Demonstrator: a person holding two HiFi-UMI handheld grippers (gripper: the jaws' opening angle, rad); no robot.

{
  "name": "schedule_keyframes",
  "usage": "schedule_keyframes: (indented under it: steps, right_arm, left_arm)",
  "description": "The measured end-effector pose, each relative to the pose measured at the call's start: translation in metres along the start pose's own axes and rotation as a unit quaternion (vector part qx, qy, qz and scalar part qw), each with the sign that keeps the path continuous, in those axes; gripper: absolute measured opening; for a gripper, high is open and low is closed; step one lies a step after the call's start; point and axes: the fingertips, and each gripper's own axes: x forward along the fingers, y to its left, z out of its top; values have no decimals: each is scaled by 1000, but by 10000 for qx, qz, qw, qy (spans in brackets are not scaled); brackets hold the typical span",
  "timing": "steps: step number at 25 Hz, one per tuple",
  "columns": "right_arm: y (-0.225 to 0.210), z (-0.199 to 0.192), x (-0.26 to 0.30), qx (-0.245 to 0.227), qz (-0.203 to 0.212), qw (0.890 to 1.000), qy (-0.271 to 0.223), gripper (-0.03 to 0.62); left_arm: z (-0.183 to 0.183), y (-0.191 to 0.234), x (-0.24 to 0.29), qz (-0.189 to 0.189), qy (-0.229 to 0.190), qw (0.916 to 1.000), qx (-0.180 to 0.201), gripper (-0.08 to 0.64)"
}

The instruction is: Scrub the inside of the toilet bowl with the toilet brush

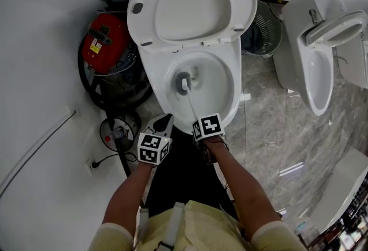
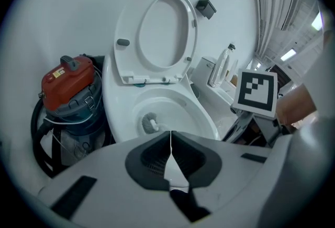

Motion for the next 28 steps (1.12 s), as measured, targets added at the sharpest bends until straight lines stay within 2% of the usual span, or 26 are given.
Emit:
schedule_keyframes:
  steps: [8, 18, 28]
  right_arm:
    - [-4, 21, -7, -186, -146, 9996, -138, 15]
    - [-37, 41, -24, -285, -659, 9972, -232, 15]
    - [-71, 36, -45, 9, -905, 9950, -419, 15]
  left_arm:
    - [9, 4, -1, 6, -102, 9999, -37, 15]
    - [9, 6, -3, -33, -88, 10000, -28, 15]
    - [16, -4, 4, -170, -27, 9997, 143, 15]
